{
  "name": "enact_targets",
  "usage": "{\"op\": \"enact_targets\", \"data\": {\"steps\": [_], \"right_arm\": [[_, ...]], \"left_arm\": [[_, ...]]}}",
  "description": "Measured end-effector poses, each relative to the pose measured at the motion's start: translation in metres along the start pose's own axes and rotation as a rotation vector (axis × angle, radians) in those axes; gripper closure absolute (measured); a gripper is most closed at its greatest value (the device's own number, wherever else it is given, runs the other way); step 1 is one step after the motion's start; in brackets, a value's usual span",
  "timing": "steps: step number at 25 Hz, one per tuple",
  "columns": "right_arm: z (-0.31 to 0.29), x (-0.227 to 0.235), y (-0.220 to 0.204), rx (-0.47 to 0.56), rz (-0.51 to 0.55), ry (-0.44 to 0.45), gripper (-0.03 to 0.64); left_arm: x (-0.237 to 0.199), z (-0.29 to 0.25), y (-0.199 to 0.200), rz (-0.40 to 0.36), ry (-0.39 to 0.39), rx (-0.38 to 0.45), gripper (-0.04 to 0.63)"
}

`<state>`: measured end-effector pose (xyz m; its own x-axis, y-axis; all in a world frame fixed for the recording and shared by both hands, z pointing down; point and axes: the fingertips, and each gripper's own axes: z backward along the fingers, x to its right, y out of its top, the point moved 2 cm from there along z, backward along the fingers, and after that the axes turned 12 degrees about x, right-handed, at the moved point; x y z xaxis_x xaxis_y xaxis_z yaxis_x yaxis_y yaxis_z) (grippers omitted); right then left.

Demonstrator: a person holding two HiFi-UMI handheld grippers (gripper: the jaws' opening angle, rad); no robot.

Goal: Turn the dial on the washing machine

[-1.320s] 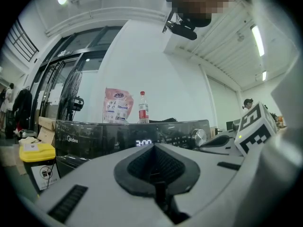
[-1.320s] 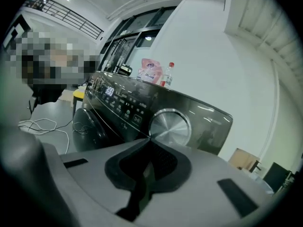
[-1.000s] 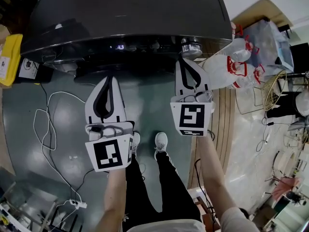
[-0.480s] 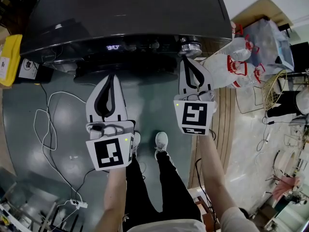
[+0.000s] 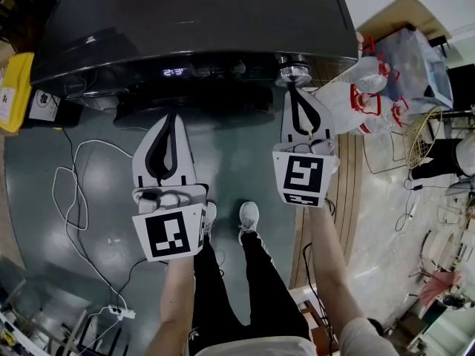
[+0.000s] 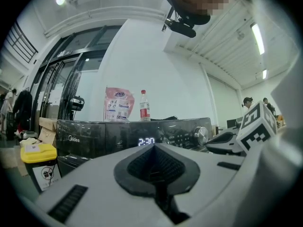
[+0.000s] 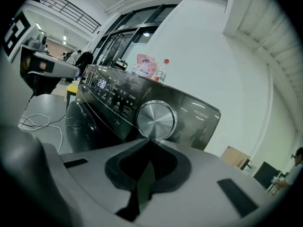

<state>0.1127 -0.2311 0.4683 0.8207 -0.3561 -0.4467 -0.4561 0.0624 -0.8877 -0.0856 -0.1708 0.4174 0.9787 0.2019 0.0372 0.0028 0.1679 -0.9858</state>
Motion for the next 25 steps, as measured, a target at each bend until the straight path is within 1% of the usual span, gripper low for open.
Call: {"op": "enact_targets", "data": {"steps": [11, 16, 18, 21, 25], "right_arm": [[0.002, -0.001, 0.001, 0.009, -0.027, 0.017, 0.615], [0.011, -0.002, 0.015, 0.020, -0.062, 0.036, 0.615], [0.019, 0.001, 0.025, 0.027, -0.087, 0.030, 0.615], [0.032, 0.011, 0.049, 0.043, -0.135, 0.011, 0.615], [0.052, 0.038, 0.101, 0.086, -0.178, -0.033, 0.615]], "left_arm": [[0.005, -0.001, 0.004, 0.003, -0.002, 0.010, 0.597], [0.009, 0.000, 0.012, 0.011, 0.001, 0.010, 0.597], [0.011, -0.001, 0.023, 0.011, -0.003, 0.018, 0.597], [0.014, -0.003, 0.051, 0.017, -0.005, 0.038, 0.597], [0.016, -0.011, 0.103, 0.028, -0.008, 0.077, 0.597]]}}
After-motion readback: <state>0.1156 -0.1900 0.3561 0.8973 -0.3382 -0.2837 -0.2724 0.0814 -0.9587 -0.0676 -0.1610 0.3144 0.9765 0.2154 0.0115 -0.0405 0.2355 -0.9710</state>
